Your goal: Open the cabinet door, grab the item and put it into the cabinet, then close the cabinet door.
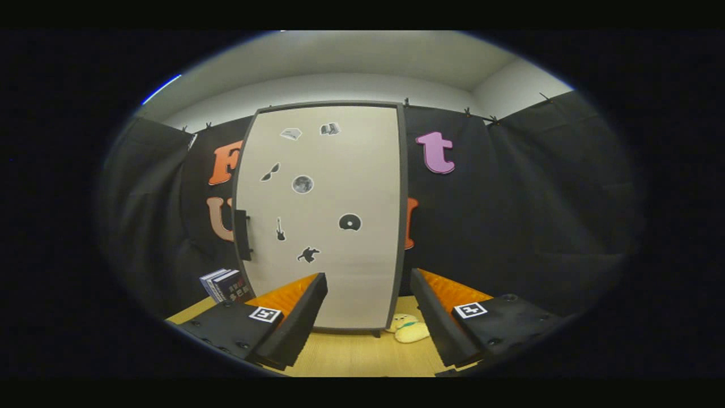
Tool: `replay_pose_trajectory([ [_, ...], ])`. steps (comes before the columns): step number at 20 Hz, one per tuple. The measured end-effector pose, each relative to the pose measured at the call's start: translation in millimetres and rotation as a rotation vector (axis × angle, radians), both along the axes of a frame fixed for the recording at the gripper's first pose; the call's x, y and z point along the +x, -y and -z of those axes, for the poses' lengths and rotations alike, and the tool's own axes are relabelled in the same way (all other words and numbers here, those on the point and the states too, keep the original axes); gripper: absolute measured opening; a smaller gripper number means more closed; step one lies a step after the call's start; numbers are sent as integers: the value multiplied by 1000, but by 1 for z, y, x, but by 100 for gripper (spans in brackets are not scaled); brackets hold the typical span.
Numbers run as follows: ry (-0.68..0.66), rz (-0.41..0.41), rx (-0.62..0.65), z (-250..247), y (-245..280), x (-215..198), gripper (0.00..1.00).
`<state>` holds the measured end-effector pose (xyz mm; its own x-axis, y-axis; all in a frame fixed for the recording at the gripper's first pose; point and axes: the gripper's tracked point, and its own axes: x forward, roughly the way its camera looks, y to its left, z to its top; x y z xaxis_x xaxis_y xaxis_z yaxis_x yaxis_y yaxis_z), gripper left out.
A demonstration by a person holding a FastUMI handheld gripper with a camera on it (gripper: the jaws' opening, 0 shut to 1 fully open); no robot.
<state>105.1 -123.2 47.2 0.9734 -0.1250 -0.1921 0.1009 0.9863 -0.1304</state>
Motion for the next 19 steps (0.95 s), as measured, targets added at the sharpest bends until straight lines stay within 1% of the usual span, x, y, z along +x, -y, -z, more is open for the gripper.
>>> replay_pose_trajectory([
  [4, -6, 14, -5, -2, 23, -33, 95],
  [7, -13, 15, -4, 2, 34, -51, 96],
  [13, -9, 20, 9, 1, 46, -67, 95],
  [19, -4, 14, 10, 3, 47, -70, 96],
])
